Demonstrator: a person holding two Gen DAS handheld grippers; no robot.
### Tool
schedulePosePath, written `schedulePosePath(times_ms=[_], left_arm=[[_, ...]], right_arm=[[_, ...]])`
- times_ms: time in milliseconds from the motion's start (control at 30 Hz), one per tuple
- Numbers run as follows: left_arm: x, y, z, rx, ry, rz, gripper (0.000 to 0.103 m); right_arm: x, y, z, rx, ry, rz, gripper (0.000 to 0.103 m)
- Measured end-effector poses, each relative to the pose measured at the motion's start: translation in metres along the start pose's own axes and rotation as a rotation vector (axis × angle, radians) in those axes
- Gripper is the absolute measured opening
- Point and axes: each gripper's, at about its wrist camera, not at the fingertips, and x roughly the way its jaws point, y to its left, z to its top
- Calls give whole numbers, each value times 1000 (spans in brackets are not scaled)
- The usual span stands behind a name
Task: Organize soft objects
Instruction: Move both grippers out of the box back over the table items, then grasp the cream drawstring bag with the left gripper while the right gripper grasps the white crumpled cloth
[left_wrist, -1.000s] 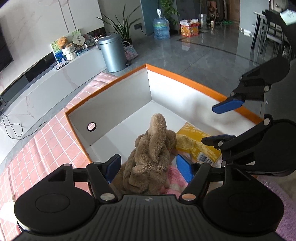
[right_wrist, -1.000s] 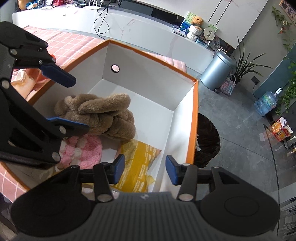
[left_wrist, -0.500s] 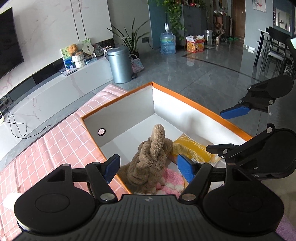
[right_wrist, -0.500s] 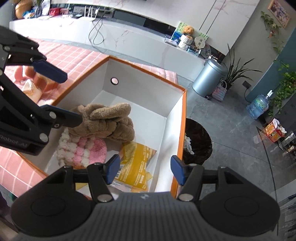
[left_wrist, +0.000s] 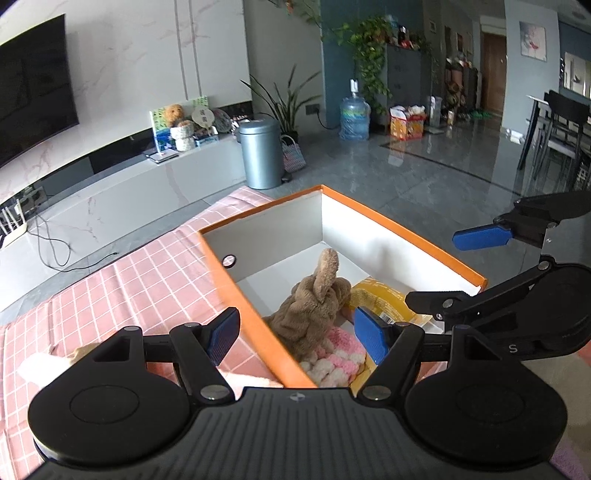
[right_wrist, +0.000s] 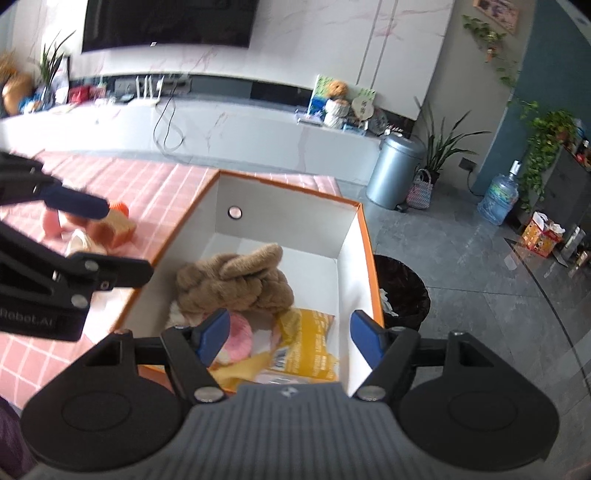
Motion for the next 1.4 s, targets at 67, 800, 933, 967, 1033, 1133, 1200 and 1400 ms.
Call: schedulePosePath(times_ms=[67,800,933,967,1033,1133,1200,1400], left_arm=[[-7,3,-6,-20,-18,9,83],[-60,67,-82,-300,-144,139,66],[-70,82,-101,-357,-137,150,61],[-72,87,-107,-369,-137,154,60],[-76,95,-117,-395,-134,155,59],[-81,109,-130,-436,-128,144,58],[-83,117,-137,-467,-116,136,57],[-81,130,-147,-504,-99,122,52]], right_arm=[[-4,5,-1,34,-23,-6,72],[-20,93,-24,173,-205,72,72],[-16,113,-21,121,-205,127,72],[-14,117,-20,114,-201,143,72],[-11,125,-19,102,-193,171,72],[-7,140,-19,76,-179,194,72],[-3,148,-21,56,-172,206,72],[9,171,-21,-10,-146,220,68]])
